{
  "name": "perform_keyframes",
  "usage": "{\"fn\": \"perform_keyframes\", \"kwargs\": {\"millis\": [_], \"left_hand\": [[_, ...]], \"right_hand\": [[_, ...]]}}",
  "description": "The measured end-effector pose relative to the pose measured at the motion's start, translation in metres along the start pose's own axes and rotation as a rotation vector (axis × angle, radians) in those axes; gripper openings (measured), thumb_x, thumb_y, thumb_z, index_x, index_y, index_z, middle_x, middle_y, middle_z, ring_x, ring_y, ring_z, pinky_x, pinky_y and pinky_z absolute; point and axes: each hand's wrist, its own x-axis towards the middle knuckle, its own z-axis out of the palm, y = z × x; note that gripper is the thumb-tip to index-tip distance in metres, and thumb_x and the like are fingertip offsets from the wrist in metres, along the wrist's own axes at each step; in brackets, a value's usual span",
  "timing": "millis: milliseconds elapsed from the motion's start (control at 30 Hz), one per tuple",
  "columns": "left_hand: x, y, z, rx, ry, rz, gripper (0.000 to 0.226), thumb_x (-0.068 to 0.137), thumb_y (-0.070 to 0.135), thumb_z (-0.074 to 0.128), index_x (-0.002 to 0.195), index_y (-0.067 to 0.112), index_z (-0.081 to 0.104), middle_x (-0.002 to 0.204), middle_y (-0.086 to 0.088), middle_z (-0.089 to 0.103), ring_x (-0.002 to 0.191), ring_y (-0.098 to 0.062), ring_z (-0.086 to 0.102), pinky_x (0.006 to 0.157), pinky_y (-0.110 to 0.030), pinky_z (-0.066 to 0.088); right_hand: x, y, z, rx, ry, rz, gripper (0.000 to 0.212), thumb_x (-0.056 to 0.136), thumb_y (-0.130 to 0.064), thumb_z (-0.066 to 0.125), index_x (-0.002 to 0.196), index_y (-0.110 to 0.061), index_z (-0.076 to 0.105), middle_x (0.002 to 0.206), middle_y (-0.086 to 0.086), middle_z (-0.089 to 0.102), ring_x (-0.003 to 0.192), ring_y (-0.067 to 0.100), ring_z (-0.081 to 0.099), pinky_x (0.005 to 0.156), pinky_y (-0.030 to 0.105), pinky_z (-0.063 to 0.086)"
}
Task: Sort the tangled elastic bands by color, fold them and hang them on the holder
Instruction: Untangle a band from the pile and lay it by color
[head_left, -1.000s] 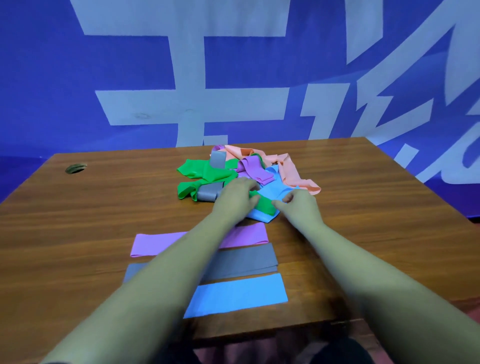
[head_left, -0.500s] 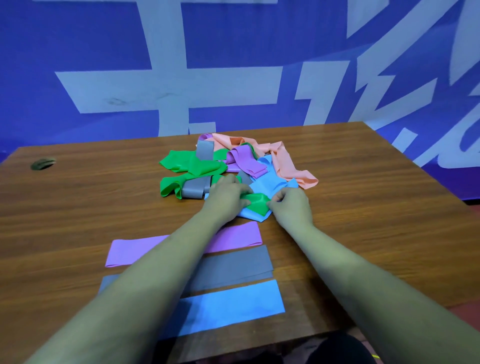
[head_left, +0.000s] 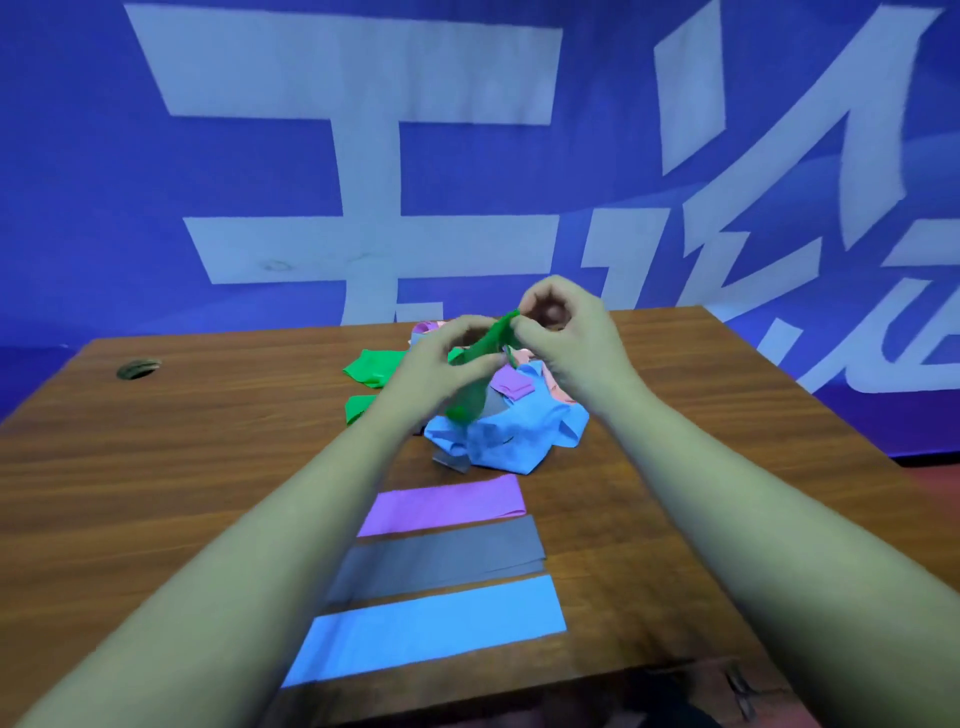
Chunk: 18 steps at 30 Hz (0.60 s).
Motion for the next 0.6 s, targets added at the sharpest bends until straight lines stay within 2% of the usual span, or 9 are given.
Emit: {"fn": "perform_keyframes", "kwargs": {"millis": [100, 167, 233, 367, 500, 600], "left_hand": [[-0.008, 0.025, -0.013, -0.015, 0.009, 0.006, 0.013, 0.087, 0.029, 0.069, 0.1, 0.029, 0.069, 0.097, 0.006, 0.072, 0.09, -0.002, 0.061, 0.085, -0.02, 0.043], [-0.013, 0.037, -0.016, -0.071, 0.007, -0.001, 0.01, 0.087, 0.032, 0.066, 0.094, 0.025, 0.07, 0.086, 0.004, 0.071, 0.083, -0.006, 0.06, 0.079, -0.025, 0.044], [-0.02, 0.047, -0.018, -0.144, 0.032, 0.002, 0.012, 0.087, 0.029, 0.064, 0.091, 0.019, 0.069, 0.081, 0.004, 0.068, 0.077, -0.007, 0.059, 0.072, -0.021, 0.044], [-0.031, 0.07, -0.02, -0.197, 0.085, 0.034, 0.022, 0.091, 0.021, 0.064, 0.1, 0.001, 0.067, 0.086, -0.009, 0.064, 0.079, -0.013, 0.057, 0.07, -0.025, 0.044], [-0.037, 0.09, -0.022, -0.182, 0.083, 0.03, 0.009, 0.094, 0.009, 0.061, 0.1, 0.007, 0.067, 0.082, -0.003, 0.068, 0.072, -0.004, 0.062, 0.066, -0.015, 0.049], [-0.042, 0.093, -0.024, -0.227, 0.07, -0.017, 0.013, 0.09, 0.01, 0.067, 0.102, 0.007, 0.069, 0.085, -0.002, 0.074, 0.075, -0.008, 0.068, 0.069, -0.023, 0.054]], "right_hand": [[-0.003, -0.031, -0.007, 0.018, 0.009, -0.039, 0.008, 0.083, 0.001, 0.059, 0.085, -0.006, 0.06, 0.071, 0.002, 0.06, 0.061, 0.014, 0.049, 0.053, 0.025, 0.041], [-0.005, -0.043, -0.009, 0.013, 0.027, -0.066, 0.009, 0.085, 0.001, 0.06, 0.086, -0.008, 0.062, 0.07, -0.002, 0.06, 0.06, 0.007, 0.051, 0.054, 0.016, 0.041], [-0.008, -0.052, -0.011, 0.042, 0.035, -0.068, 0.009, 0.087, 0.001, 0.061, 0.091, -0.007, 0.063, 0.07, -0.001, 0.059, 0.06, 0.003, 0.051, 0.056, 0.012, 0.042], [-0.011, -0.068, -0.014, 0.138, -0.019, 0.014, 0.015, 0.088, -0.008, 0.066, 0.103, -0.005, 0.067, 0.071, 0.0, 0.062, 0.068, 0.009, 0.056, 0.062, 0.02, 0.046], [-0.01, -0.085, -0.018, 0.064, -0.102, 0.067, 0.007, 0.084, -0.014, 0.071, 0.088, -0.007, 0.072, 0.08, 0.011, 0.07, 0.074, 0.015, 0.061, 0.068, 0.033, 0.049], [-0.006, -0.102, -0.025, -0.002, -0.091, -0.013, 0.006, 0.087, -0.011, 0.069, 0.081, -0.012, 0.069, 0.075, 0.005, 0.067, 0.071, 0.015, 0.058, 0.066, 0.033, 0.048]]}}
